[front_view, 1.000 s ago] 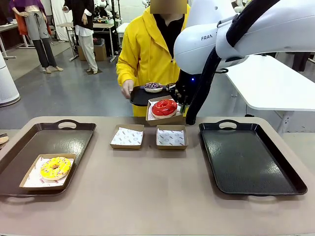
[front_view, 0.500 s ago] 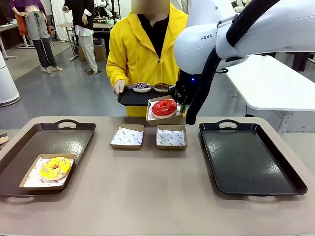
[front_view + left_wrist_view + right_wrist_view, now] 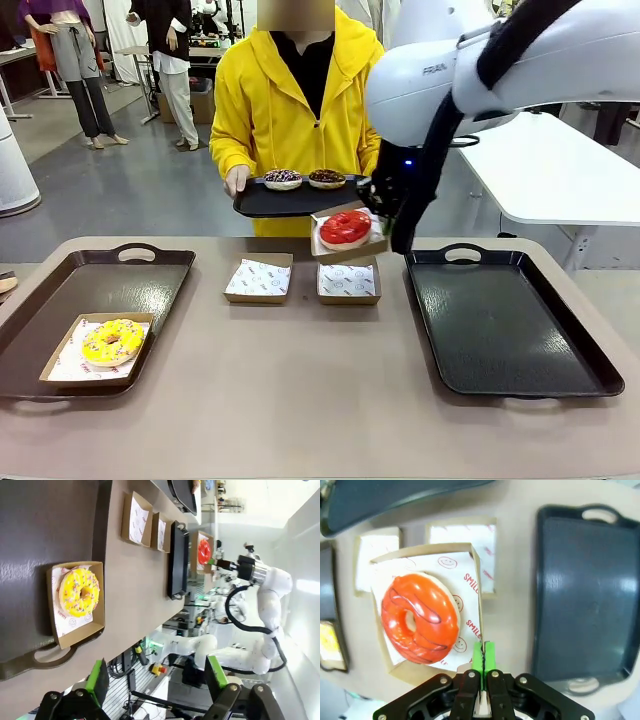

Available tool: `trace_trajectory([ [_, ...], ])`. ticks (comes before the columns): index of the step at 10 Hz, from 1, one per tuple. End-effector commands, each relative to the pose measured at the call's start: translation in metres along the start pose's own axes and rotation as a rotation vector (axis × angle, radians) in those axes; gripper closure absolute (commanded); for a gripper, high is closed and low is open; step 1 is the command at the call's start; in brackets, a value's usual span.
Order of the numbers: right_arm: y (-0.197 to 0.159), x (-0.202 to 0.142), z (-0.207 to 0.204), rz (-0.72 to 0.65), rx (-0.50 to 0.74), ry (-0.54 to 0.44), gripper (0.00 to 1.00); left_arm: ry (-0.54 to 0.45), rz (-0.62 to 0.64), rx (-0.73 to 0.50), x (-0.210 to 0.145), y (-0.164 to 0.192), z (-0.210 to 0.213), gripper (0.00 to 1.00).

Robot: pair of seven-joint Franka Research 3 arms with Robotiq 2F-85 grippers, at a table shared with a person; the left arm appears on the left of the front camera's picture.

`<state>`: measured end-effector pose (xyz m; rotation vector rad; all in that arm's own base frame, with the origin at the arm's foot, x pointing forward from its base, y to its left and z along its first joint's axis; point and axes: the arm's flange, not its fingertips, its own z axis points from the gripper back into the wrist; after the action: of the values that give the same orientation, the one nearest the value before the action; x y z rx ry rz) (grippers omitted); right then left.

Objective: Individually package the donuts and arrange them on the tray.
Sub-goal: Place the picked Paper togo box on the Handle tray while simultaneously picking up another Paper togo box from the table with the other hand.

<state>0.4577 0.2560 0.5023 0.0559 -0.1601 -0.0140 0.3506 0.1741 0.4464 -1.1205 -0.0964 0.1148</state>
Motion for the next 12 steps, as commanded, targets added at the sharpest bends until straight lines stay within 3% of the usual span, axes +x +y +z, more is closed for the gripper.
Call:
trace_trajectory([
  [1, -0.053, -0.04, 0.017, 0.028, -0.032, 0.052, 0.99, 0.051, -0.015, 0.139, 0.028, -0.051, -0.014, 0.0],
  [3, -0.1, -0.074, 0.021, 0.023, -0.014, 0.03, 0.99, 0.087, -0.038, 0.236, 0.067, -0.105, -0.045, 0.0],
  [6, -0.158, -0.098, 0.002, -0.051, 0.008, 0.031, 0.99, 0.109, -0.085, 0.433, 0.108, -0.153, -0.12, 0.0],
  [7, -0.174, -0.1, -0.011, -0.061, 0.025, 0.036, 0.99, 0.094, -0.117, 0.529, 0.122, -0.16, -0.16, 0.0],
  [12, -0.187, -0.084, -0.053, -0.039, 0.053, 0.086, 0.99, 0.113, -0.194, 0.715, 0.139, -0.157, -0.263, 0.0],
])
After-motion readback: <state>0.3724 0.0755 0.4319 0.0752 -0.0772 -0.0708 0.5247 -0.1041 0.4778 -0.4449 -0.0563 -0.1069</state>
